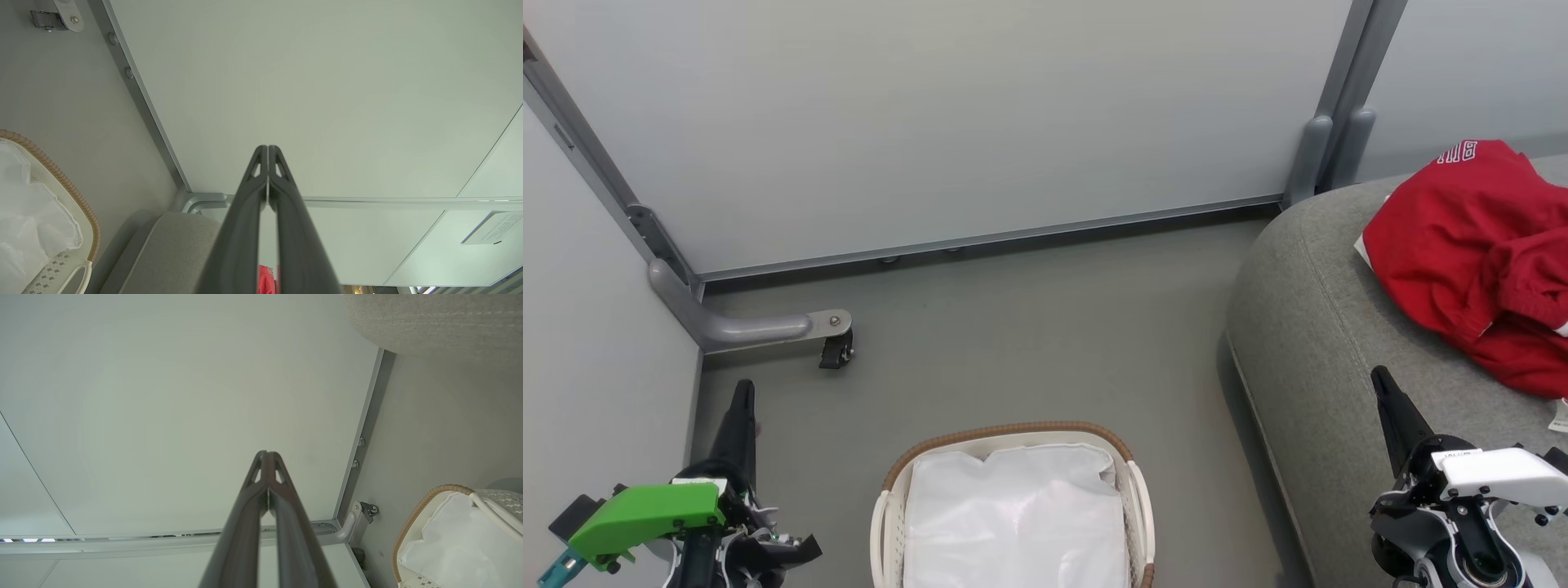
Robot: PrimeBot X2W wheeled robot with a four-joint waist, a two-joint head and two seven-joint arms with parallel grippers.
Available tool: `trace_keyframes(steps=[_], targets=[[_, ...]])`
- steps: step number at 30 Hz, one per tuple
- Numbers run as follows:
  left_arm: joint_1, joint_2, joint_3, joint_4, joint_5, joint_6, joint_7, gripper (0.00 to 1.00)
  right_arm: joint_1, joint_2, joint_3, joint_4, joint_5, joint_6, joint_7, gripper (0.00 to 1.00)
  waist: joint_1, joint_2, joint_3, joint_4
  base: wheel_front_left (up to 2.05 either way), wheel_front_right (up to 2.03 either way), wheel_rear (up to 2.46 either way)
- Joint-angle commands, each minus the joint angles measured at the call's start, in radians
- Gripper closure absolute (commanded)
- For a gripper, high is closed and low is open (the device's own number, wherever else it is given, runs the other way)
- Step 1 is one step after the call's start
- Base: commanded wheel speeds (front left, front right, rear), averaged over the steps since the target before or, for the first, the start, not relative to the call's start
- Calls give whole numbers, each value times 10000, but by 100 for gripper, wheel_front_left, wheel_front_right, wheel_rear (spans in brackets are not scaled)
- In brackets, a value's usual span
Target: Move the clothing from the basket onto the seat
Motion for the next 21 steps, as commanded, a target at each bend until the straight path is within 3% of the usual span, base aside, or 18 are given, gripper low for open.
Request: trace_keyframes(steps=[1,21], targets=[[-92,70,22,-21,-33,-57,31,100,-52,-59,-20,-33,34,0,31,100,0,0,0,0,0,0,0],[-91,70,21,-20,-32,-57,30,100,-52,-58,-19,-33,35,0,30,100,0,0,0,0,0,0,0]])
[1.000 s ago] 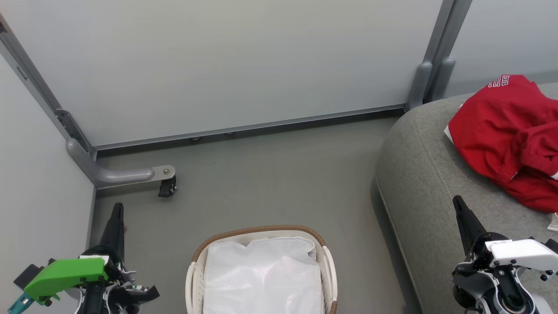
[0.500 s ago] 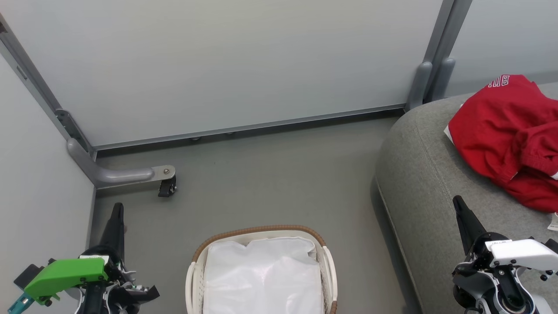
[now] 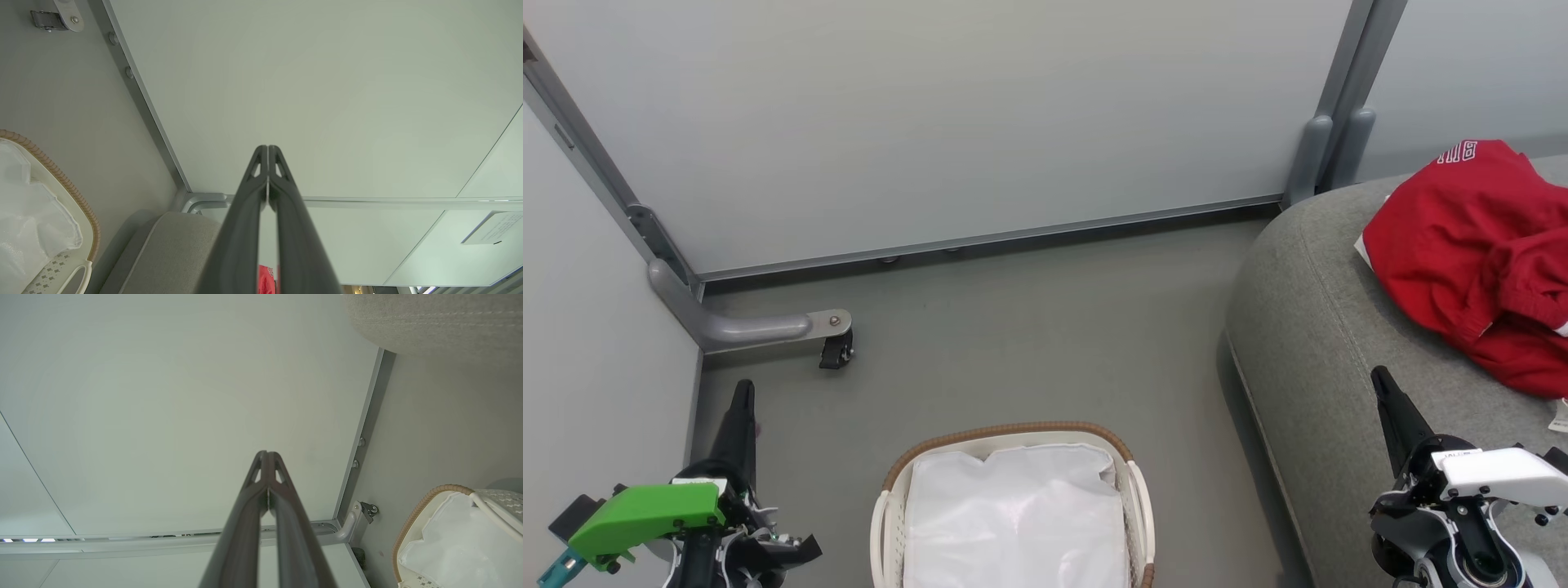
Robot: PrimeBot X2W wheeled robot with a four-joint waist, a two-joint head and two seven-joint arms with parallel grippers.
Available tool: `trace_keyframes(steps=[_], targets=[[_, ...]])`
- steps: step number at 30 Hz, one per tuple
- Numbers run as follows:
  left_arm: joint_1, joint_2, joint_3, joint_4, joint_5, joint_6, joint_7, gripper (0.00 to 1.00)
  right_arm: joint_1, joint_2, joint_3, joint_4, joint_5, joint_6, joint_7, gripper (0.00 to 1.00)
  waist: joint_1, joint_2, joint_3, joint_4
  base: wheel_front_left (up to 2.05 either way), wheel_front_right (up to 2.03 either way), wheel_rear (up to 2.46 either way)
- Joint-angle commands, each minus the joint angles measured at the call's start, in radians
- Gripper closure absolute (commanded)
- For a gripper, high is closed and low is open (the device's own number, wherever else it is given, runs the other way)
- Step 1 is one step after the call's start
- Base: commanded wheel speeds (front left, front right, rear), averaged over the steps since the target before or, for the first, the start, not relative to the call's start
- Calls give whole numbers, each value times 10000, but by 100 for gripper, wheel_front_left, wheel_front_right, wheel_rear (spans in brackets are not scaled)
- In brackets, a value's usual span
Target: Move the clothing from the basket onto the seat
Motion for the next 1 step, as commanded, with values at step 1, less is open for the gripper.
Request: trace_keyframes(steps=[1], targets=[[-91,70,21,-18,-30,-57,30,100,-51,-56,-19,-33,35,0,30,100,0,-1,0,0,0,0,0]])
